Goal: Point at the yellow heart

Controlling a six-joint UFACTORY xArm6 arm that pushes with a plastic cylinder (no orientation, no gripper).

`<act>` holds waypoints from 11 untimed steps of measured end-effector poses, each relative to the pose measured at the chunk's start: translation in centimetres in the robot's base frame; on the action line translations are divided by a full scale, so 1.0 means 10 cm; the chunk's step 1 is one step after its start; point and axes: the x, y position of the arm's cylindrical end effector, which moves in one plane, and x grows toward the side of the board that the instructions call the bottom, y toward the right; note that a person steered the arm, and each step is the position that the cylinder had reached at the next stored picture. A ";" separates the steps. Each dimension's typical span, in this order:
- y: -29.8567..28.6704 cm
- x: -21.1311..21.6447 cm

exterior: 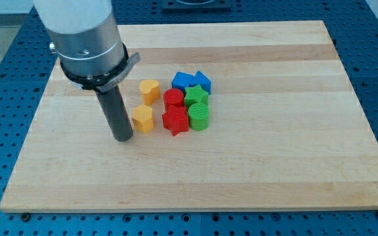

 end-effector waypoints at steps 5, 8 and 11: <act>-0.79 -0.20; -0.79 -1.31; -0.22 -0.97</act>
